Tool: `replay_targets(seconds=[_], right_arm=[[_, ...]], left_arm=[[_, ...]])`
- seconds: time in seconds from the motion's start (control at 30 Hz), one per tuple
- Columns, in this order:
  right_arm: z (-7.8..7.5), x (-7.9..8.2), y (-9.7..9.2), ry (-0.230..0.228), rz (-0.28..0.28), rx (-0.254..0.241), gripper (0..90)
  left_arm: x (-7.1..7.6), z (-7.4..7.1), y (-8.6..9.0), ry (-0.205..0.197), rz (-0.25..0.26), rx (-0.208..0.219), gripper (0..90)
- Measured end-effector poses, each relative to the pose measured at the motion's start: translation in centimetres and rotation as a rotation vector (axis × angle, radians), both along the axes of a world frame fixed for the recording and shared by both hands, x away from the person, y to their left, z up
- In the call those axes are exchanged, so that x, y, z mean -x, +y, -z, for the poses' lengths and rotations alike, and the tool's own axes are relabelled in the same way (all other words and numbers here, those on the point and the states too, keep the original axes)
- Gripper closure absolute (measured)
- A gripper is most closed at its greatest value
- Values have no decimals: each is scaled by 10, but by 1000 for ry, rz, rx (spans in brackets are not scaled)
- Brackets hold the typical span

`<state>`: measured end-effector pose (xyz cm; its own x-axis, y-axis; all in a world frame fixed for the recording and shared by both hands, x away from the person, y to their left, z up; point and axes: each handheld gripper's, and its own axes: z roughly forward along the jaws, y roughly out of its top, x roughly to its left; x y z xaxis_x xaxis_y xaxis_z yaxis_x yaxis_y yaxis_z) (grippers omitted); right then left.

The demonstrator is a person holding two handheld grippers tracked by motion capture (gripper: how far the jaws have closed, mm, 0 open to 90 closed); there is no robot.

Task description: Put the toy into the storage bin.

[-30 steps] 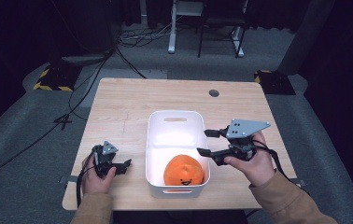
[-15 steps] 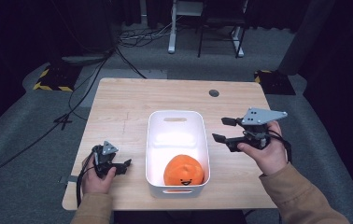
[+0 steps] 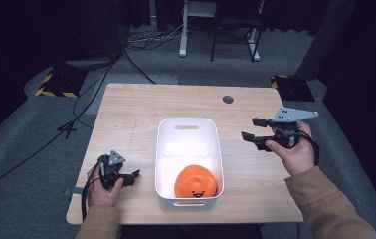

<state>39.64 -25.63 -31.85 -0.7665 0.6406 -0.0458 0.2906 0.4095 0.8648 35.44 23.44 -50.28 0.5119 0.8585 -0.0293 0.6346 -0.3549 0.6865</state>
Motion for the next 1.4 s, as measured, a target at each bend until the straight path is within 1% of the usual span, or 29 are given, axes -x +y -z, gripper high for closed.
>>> replay_targets(seconds=[0.07, 0.1, 0.17, 0.27, 0.3, 0.33, 0.4, 0.47, 0.5, 0.57, 0.67, 0.73, 0.77, 0.83, 0.87, 0.9, 0.93, 0.97, 1.03, 1.17, 1.2, 1.3, 1.37, 1.4], right_arm=[[2, -3, -5, 4, 13, 9, 336], [4, -6, -9, 3, 28, 9, 335], [5, -7, -11, 6, 31, 2, 334], [8, -12, -18, 12, 50, 23, 326], [9, -14, -20, 4, 55, 36, 321], [10, -14, -21, 10, 64, 26, 321], [13, -16, -28, 18, 77, 29, 320], [15, -16, -30, 19, 86, 29, 318], [17, -16, -35, 18, 108, 55, 322], [18, -16, -37, 20, 114, 61, 325], [22, -18, -44, 28, 146, 73, 324], [23, -20, -48, 44, 166, 89, 317], [25, -21, -51, 38, 167, 94, 314], [27, -23, -54, 53, 170, 94, 309], [30, -24, -56, 67, 181, 92, 307], [31, -25, -58, 71, 181, 103, 303], [34, -27, -60, 86, 187, 114, 298], [36, -28, -61, 101, 200, 113, 299], [41, -32, -65, 118, 204, 108, 306], [53, -38, -74, 187, 229, 121, 296], [53, -38, -74, 187, 229, 121, 296], [62, -39, -79, 222, 246, 127, 291], [66, -41, -82, 230, 248, 134, 289], [69, -41, -83, 245, 253, 136, 288]], left_arm=[[0, 0, 0, 0, 1, -2, 171], [0, 0, 0, 0, 1, -1, 171], [0, 0, 0, 0, 2, -2, 170], [0, 0, 0, 2, 1, -2, 169], [0, 0, 0, 1, 1, -1, 168], [0, 0, 0, 1, 1, -1, 168], [-1, 0, 0, 4, 4, 3, 168], [-1, 0, 0, 1, 2, -1, 167], [-1, 0, 0, 2, 3, -1, 166], [-1, 0, 0, 2, 4, -4, 166], [-1, 0, 0, 2, 4, -3, 165], [-1, 0, 0, 3, 3, 1, 164], [-1, 0, 0, 5, 3, 1, 163], [-1, 0, 0, 5, 3, 2, 163], [-1, 0, 0, 5, 3, 2, 163], [-1, 0, 0, 4, 3, 1, 163], [-1, 0, 0, 5, 3, 2, 163], [-1, 0, 0, 4, 2, 1, 163], [-1, 0, 0, 4, 2, 1, 163], [-2, 0, 0, 4, 4, 1, 163], [-2, 0, 0, 4, 4, 2, 163], [-2, 0, 0, 5, 3, 1, 163], [-2, 0, 0, 3, 4, 1, 163], [-2, 0, 0, 4, 4, 1, 163]])
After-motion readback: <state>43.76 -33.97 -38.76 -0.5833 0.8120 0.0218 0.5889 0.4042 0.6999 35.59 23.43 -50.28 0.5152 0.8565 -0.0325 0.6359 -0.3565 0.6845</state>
